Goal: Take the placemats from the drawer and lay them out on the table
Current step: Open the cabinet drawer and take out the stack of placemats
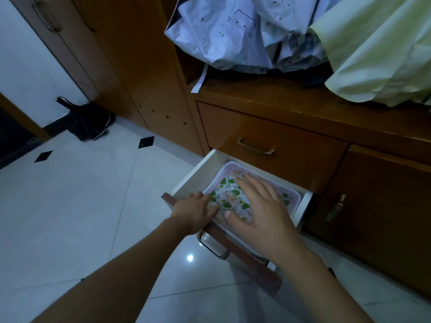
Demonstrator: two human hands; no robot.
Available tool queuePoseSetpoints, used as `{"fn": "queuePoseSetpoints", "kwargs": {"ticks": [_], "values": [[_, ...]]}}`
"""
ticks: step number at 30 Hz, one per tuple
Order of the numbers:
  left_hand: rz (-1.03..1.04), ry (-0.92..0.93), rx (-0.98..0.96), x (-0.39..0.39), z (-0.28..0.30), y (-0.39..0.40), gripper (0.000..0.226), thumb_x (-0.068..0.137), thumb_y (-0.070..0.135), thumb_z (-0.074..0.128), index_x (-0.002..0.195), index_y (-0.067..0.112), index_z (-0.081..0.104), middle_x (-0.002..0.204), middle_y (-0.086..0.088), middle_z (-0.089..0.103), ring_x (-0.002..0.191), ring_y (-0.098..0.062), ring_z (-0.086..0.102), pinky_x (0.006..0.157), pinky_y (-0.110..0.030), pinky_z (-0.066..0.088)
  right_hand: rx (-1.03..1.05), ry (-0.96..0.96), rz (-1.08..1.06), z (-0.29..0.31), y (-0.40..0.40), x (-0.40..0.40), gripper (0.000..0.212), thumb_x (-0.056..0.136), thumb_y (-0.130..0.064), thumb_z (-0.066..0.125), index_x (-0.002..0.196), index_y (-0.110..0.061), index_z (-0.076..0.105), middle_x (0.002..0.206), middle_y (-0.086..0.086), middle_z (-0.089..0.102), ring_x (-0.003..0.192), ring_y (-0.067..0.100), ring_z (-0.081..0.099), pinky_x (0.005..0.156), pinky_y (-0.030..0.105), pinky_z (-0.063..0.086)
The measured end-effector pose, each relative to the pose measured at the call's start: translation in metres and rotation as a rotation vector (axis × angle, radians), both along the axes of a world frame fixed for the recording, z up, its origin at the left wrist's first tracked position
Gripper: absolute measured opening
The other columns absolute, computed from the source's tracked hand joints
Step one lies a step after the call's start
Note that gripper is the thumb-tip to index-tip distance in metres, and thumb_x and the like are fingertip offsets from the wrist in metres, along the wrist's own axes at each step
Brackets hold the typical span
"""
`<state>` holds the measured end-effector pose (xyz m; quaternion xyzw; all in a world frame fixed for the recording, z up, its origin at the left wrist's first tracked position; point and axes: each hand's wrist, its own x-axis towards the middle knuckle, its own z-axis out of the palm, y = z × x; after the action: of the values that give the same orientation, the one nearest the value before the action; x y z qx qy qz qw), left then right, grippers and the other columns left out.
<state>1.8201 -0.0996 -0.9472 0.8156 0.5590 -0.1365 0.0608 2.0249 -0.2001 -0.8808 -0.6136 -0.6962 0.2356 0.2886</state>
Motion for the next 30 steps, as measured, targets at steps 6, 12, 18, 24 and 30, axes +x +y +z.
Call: {"fn": "queuePoseSetpoints", "kwargs": {"ticks": [6,12,18,24,30], "values": [[-0.058,0.423,-0.119,0.010,-0.003,0.028,0.064,0.086,0.077,0.021,0.134,0.038,0.039,0.105,-0.013,0.054,0.099,-0.031,0.056,0.073,-0.043,0.041,-0.020,-0.006,-0.029,0.000,0.003,0.005,0.071,0.087,-0.056,0.051,0.149,-0.041,0.019,0.158,-0.019,0.014,0.145,0.006,0.007,0.117,0.041,0.020],[0.246,0.214,-0.112,0.014,-0.009,0.040,0.070,0.087,0.070,0.040,0.134,0.018,0.045,0.123,-0.012,0.054,0.111,-0.028,0.054,0.095,-0.043,0.038,-0.031,-0.034,-0.018,-0.002,0.005,0.000,0.071,0.088,-0.057,0.050,0.150,-0.041,0.017,0.158,-0.019,0.012,0.145,0.005,0.003,0.118,0.040,0.018],[0.391,0.087,-0.050,0.014,-0.012,0.039,0.056,0.083,0.048,0.060,0.127,0.020,0.042,0.124,-0.012,0.050,0.111,-0.029,0.055,0.098,-0.046,0.037,-0.025,-0.037,-0.016,-0.008,0.006,0.001,0.071,0.087,-0.057,0.049,0.149,-0.040,0.020,0.158,-0.018,0.014,0.146,0.006,0.005,0.118,0.043,0.020],[0.425,-0.058,0.039,0.010,-0.016,0.039,0.051,0.081,0.035,0.062,0.127,0.022,0.042,0.121,-0.008,0.056,0.111,-0.028,0.056,0.094,-0.043,0.039,-0.042,-0.031,-0.016,-0.011,0.008,-0.003,0.070,0.087,-0.057,0.050,0.148,-0.042,0.019,0.158,-0.019,0.013,0.146,0.006,0.004,0.118,0.044,0.018],[0.456,0.165,-0.148,0.038,-0.013,0.036,0.062,0.088,0.044,0.056,0.138,0.014,0.035,0.134,-0.016,0.044,0.122,-0.032,0.049,0.104,-0.048,0.032,-0.049,-0.049,-0.008,-0.010,0.008,-0.005,0.071,0.088,-0.055,0.051,0.149,-0.040,0.018,0.159,-0.017,0.012,0.146,0.008,0.004,0.118,0.043,0.017]]}}
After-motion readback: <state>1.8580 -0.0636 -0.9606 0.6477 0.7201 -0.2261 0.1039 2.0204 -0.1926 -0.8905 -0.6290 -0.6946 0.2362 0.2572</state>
